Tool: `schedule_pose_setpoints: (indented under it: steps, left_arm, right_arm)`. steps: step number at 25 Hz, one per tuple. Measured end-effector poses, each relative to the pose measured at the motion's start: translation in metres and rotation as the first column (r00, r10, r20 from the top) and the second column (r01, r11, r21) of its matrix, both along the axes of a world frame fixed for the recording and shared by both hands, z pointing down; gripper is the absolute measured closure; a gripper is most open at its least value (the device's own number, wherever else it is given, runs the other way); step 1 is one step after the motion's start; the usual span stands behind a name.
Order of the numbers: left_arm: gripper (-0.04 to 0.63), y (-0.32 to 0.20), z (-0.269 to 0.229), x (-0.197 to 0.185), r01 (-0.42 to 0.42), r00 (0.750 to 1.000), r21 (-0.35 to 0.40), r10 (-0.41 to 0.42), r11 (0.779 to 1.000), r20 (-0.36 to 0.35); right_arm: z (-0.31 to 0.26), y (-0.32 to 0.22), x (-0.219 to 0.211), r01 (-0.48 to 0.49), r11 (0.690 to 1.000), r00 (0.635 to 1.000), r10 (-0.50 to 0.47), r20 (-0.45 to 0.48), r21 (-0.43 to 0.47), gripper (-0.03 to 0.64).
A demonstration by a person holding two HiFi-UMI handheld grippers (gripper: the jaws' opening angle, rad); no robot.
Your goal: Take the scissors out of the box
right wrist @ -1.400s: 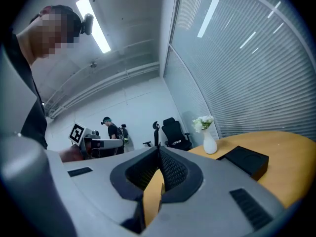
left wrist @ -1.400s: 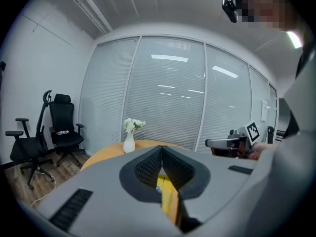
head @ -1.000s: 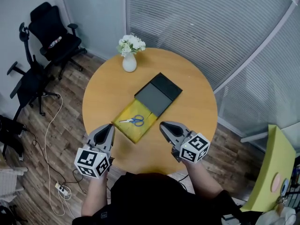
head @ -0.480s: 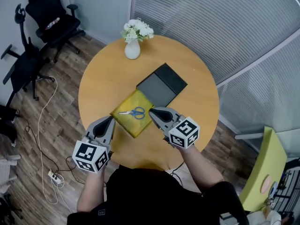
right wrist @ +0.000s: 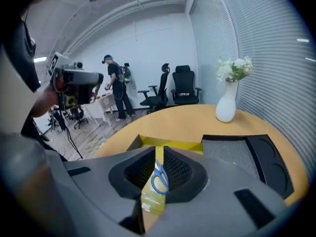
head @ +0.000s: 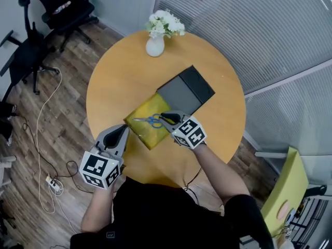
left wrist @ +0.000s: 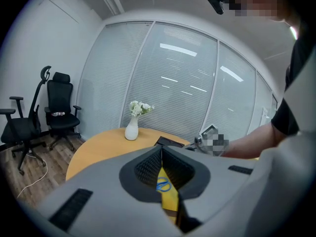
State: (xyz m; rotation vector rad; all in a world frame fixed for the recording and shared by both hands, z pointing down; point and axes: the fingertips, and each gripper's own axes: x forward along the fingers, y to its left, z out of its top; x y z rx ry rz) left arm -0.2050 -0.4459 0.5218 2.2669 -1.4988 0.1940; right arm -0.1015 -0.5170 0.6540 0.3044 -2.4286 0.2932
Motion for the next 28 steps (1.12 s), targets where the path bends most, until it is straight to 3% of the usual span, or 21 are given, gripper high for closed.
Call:
schedule_pose_setpoints:
  steps: [3,5,7,11,14,28]
  left_arm:
    - [0.580,0.003,0.007,-0.006,0.014,1.000,-0.010,-0.014,1.000,-0.007]
    - [0.580,0.006,0.011,-0.011,0.025,1.000,-0.019,-0.025,1.000,-0.011]
    - [0.580,0.008,0.016,-0.016,0.035,0.999,-0.028,-0.035,0.999,-0.013]
    - [0.580,0.016,0.027,-0.028,0.059,0.998,-0.051,-0.061,0.997,-0.022]
    - [0.580,0.022,0.033,-0.037,0.079,0.996,-0.063,-0.081,0.995,-0.029]
    - [0.580,0.060,0.045,-0.080,0.178,0.982,-0.092,-0.183,0.980,-0.043]
  right_arm:
    - [0.026,0.006,-0.005,0.082,0.997,0.993,-0.083,-0.087,-0.010,0.572]
    - [0.043,0.011,-0.007,0.123,0.992,0.983,-0.127,-0.136,-0.038,0.482]
    - [0.061,0.013,-0.007,0.152,0.987,0.966,-0.161,-0.201,-0.059,0.466]
    - [0.096,0.017,-0.002,0.251,0.968,0.892,-0.242,-0.383,-0.029,0.466]
    - [0.115,0.015,-0.001,0.309,0.951,0.839,-0.276,-0.469,-0.006,0.466]
    - [0.144,0.013,-0.003,0.357,0.931,0.733,-0.332,-0.594,-0.080,0.489]
